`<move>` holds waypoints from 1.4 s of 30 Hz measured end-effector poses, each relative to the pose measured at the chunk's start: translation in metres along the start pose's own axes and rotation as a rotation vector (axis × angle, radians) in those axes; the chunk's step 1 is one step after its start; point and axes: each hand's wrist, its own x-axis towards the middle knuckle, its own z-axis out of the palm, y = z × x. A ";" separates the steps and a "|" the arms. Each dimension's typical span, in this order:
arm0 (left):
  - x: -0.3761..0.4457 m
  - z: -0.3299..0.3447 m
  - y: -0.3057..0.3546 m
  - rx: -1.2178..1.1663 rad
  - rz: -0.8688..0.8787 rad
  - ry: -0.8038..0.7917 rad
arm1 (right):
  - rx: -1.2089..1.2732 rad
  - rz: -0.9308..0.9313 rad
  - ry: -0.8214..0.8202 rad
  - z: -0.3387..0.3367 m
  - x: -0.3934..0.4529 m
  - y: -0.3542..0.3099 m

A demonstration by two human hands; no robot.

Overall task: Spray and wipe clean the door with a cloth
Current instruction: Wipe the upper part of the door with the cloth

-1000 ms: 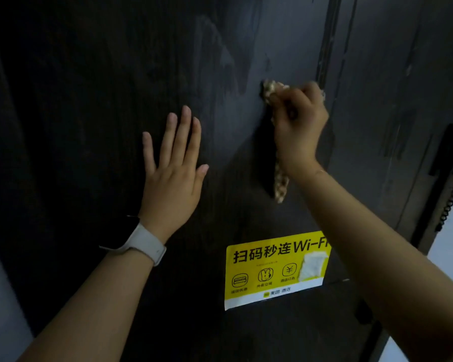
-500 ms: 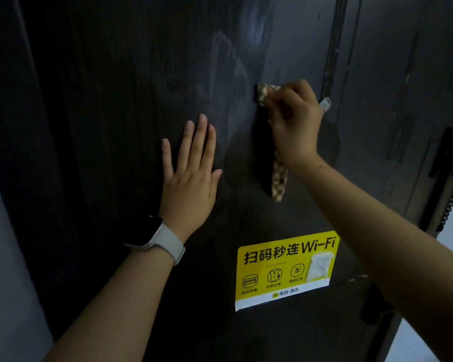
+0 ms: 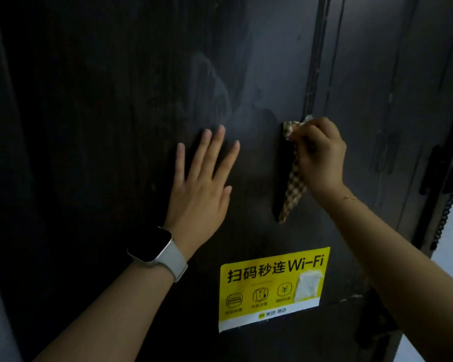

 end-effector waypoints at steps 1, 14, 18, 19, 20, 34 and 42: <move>0.009 -0.001 0.006 -0.012 0.007 0.010 | 0.001 -0.017 0.012 0.000 0.003 0.004; 0.105 0.023 0.032 0.178 0.060 0.114 | 0.049 -0.006 0.075 -0.017 0.027 0.063; 0.104 0.024 0.031 0.164 0.062 0.123 | 0.092 -0.083 0.064 -0.004 0.045 0.048; 0.105 0.024 0.031 0.164 0.065 0.123 | 0.101 -0.104 0.048 -0.005 0.041 0.051; 0.105 0.024 0.030 0.163 0.068 0.125 | 0.105 -0.118 0.027 -0.009 0.035 0.055; 0.104 0.022 0.030 0.153 0.076 0.133 | 0.112 -0.209 -0.070 -0.015 0.049 0.055; 0.103 0.020 0.031 0.124 0.055 0.127 | 0.135 -0.261 -0.140 -0.005 0.057 0.026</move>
